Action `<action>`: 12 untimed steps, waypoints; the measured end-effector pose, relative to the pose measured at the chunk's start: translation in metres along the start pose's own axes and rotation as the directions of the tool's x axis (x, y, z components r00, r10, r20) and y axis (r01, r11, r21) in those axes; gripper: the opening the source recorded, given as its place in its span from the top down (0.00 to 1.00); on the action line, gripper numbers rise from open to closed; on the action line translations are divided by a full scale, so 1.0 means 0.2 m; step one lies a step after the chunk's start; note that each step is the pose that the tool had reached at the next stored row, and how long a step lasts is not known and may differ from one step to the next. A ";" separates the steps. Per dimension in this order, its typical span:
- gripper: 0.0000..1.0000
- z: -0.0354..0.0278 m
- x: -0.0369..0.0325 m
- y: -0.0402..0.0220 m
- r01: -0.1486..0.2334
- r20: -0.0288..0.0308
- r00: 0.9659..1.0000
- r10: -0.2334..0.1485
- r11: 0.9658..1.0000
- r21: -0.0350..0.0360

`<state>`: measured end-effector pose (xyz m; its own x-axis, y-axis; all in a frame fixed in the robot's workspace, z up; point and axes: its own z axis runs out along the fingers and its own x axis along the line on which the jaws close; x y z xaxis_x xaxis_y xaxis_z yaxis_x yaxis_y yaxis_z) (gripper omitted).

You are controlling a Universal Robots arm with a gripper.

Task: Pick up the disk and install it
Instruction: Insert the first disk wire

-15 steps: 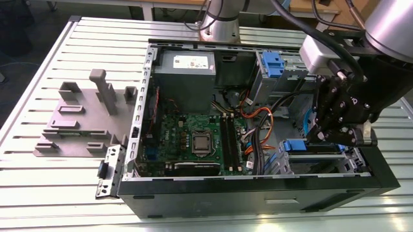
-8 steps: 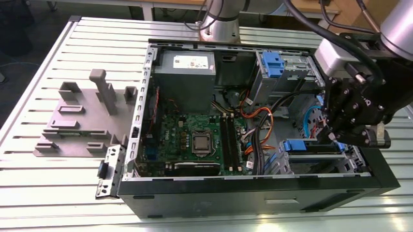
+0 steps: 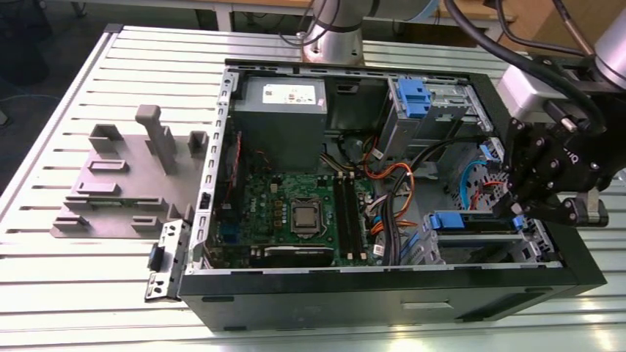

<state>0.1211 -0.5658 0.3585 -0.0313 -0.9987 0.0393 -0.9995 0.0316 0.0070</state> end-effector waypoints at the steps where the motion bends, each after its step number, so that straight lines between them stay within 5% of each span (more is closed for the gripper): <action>1: 0.89 0.001 0.000 -0.006 0.000 0.000 1.000 0.000 1.000 0.000; 12: 0.89 -0.009 -0.001 -0.021 0.000 0.000 1.000 0.000 1.000 0.000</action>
<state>0.1254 -0.5656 0.3603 -0.0313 -0.9987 0.0395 -0.9995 0.0316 0.0070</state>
